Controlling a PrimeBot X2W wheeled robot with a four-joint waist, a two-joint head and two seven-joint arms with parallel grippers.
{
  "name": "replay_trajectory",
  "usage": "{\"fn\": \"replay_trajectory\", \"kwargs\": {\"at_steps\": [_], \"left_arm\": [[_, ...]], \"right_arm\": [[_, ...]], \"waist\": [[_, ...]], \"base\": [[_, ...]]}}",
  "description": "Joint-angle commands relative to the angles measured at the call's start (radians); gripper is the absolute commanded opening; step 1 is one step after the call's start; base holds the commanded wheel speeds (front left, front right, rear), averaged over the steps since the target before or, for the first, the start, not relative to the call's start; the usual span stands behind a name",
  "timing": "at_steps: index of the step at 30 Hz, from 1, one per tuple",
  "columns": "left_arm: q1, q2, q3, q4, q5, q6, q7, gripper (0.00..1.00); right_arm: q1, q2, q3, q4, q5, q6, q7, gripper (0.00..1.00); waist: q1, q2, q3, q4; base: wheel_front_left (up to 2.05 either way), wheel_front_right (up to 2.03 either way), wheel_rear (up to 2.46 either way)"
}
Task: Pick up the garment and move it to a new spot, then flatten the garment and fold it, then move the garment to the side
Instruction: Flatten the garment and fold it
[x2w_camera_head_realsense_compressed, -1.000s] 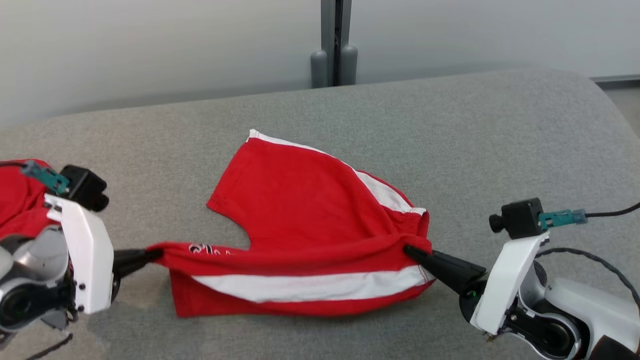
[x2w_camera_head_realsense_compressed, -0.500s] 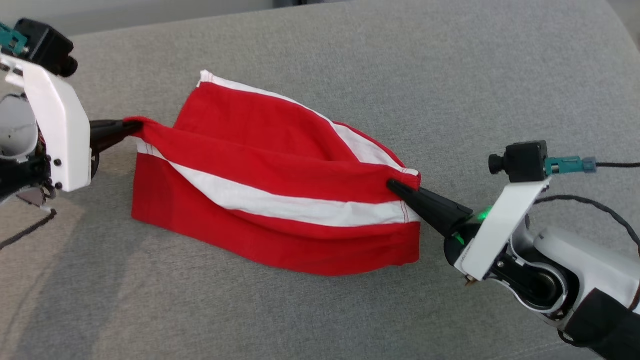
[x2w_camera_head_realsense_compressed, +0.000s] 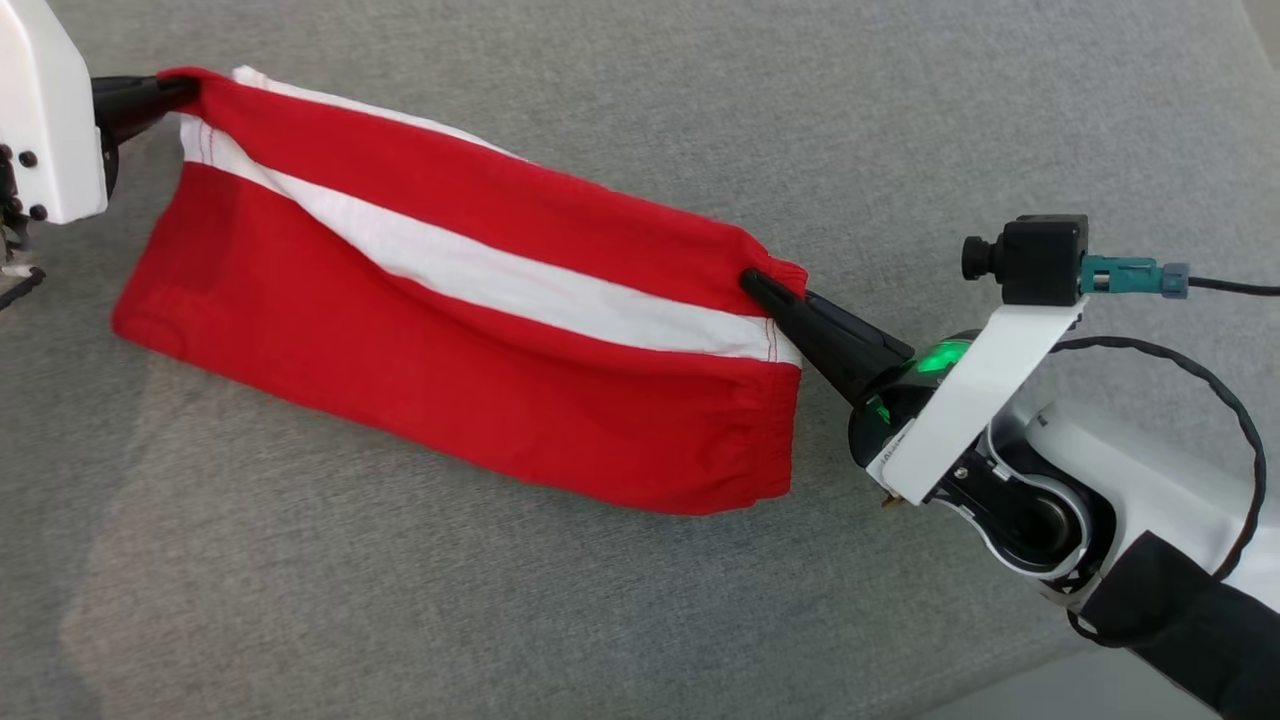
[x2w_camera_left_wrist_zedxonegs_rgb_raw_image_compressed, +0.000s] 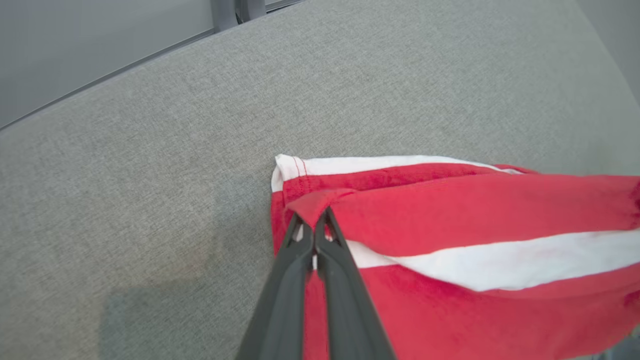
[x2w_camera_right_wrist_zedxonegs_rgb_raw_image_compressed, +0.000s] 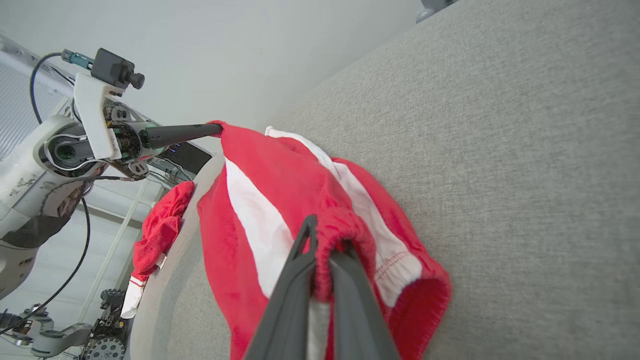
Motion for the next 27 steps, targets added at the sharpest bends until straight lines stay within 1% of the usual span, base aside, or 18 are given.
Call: {"fn": "replay_trajectory", "kwargs": {"at_steps": [1, 8, 9, 10, 11, 12, 18, 21, 27], "left_arm": [[-0.018, -0.002, -0.001, 0.023, 0.013, -0.005, -0.008, 0.0], [-0.029, -0.023, -0.008, 0.108, 0.035, -0.016, -0.041, 0.0], [-0.029, -0.027, -0.01, 0.115, 0.036, -0.018, -0.041, 0.42], [-0.029, -0.03, -0.011, 0.122, 0.038, -0.021, -0.045, 1.0], [-0.03, -0.034, -0.009, 0.129, 0.038, -0.023, -0.054, 1.0], [-0.025, -0.049, -0.011, 0.139, 0.032, -0.026, -0.058, 1.0], [-0.011, -0.072, -0.019, 0.146, 0.023, -0.034, -0.081, 1.0], [0.003, -0.074, -0.027, 0.144, 0.016, -0.034, -0.079, 1.0], [0.04, -0.049, -0.049, 0.138, 0.003, -0.034, -0.063, 1.0]], "right_arm": [[0.013, 0.004, -0.004, 0.007, -0.005, 0.001, -0.019, 0.0], [0.017, 0.02, 0.0, 0.026, -0.007, 0.001, -0.043, 0.0], [0.016, 0.024, 0.001, 0.03, -0.006, 0.001, -0.043, 0.0], [0.014, 0.028, 0.003, 0.035, -0.005, 0.001, -0.043, 0.2], [0.011, 0.032, 0.004, 0.04, -0.004, 0.001, -0.043, 0.45], [0.004, 0.039, 0.006, 0.046, 0.0, 0.001, -0.04, 1.0], [0.003, 0.042, 0.01, 0.064, 0.013, 0.001, -0.032, 1.0], [0.01, 0.036, 0.012, 0.072, 0.018, 0.001, -0.029, 1.0], [0.042, 0.013, 0.028, 0.083, 0.041, 0.001, -0.006, 1.0]], "waist": [[0.0, 0.0, 0.019, -0.021], [0.0, 0.0, 0.033, -0.036], [0.0, 0.0, 0.034, -0.035], [0.0, 0.0, 0.034, -0.034], [0.0, 0.0, 0.034, -0.032], [0.0, 0.0, 0.031, -0.028], [0.0, 0.0, -0.001, -0.012], [0.0, 0.0, -0.017, -0.007], [0.0, 0.0, -0.066, -0.011]], "base": [[0.0, 0.0, 0.0], [0.0, 0.0, 0.0], [0.0, 0.0, 0.0], [0.0, 0.0, 0.0], [0.0, 0.0, 0.0], [0.0, 0.0, 0.0], [0.0, 0.0, 0.0], [0.0, 0.0, 0.0], [0.0, 0.0, 0.0]]}}
